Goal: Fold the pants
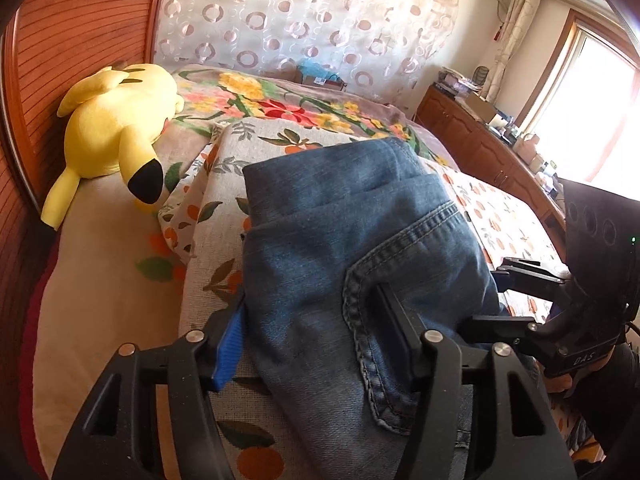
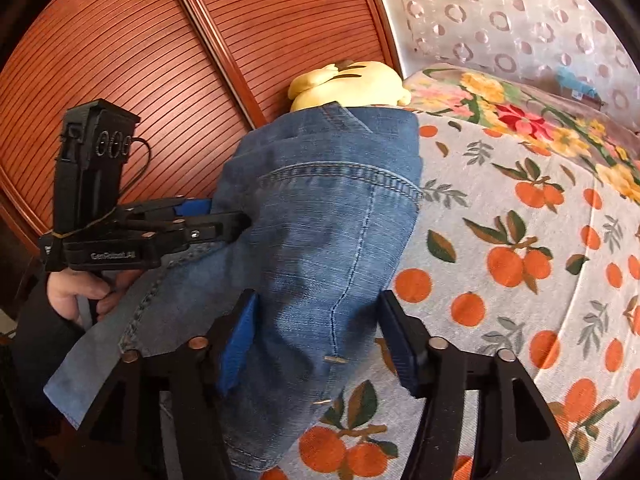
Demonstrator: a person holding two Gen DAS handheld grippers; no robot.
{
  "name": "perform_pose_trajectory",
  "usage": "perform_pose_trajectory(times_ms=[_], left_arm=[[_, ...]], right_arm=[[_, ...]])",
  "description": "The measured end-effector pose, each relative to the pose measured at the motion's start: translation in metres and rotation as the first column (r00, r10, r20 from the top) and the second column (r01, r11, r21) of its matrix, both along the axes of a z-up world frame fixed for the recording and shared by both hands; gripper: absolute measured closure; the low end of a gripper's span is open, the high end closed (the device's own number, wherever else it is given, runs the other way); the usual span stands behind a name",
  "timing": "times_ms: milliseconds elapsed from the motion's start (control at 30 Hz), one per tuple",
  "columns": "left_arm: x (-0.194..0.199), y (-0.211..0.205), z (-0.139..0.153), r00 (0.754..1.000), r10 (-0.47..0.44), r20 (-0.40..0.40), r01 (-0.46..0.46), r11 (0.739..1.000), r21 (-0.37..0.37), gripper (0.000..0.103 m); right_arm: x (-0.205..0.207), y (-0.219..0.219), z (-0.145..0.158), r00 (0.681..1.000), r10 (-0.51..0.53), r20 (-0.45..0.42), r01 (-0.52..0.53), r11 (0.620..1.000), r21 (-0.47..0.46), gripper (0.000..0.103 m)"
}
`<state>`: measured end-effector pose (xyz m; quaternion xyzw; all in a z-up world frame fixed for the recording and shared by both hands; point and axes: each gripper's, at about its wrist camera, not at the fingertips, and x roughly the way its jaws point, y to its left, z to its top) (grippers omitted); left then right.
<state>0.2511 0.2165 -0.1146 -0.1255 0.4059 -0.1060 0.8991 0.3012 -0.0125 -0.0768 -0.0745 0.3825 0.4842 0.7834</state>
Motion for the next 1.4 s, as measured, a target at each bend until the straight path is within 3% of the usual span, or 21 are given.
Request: perform_pose_trajectory(times_ms=[200,367,500,900,1133,1267,1400], left_arm=[[-0.002,-0.004,0.005,1.0,-0.03,0.001,0.03,0.999,-0.016,0.065],[-0.008,-0.001,0.011,1.0,-0.014,0.015,0.015,0.999,-0.041,0.085],[-0.016,0.004,0.018,0.999,-0.003,0.042,0.006,0.997,-0.072,0.09],[-0.036,0.05,0.08,0.973,0.104,0.207,-0.078,0.989,-0.129,0.092],[-0.031,0.078,0.13,0.942,0.146,0.301,-0.122,0.988,-0.098,0.092],[-0.005,0.077,0.134,0.948,0.121,0.296,-0.116,0.993,-0.035,0.092],[0.058,0.054,0.097,0.979,0.057,0.195,-0.065,0.997,0.038,0.092]], right_arm=[[-0.004,0.004,0.004,0.999,0.044,0.024,-0.045,0.999,0.015,0.071],[-0.017,0.002,0.012,0.996,0.035,0.085,-0.038,0.999,0.029,0.08],[-0.028,0.002,0.024,0.992,0.041,0.115,-0.048,0.997,0.06,0.084],[-0.057,0.045,0.083,0.956,0.136,0.258,-0.171,0.978,0.119,0.087],[-0.06,0.065,0.116,0.933,0.167,0.32,-0.235,0.954,0.187,0.088],[-0.036,0.054,0.106,0.948,0.101,0.3,-0.17,0.963,0.211,0.088],[0.007,0.04,0.066,0.973,-0.009,0.231,-0.03,0.986,0.164,0.088]])
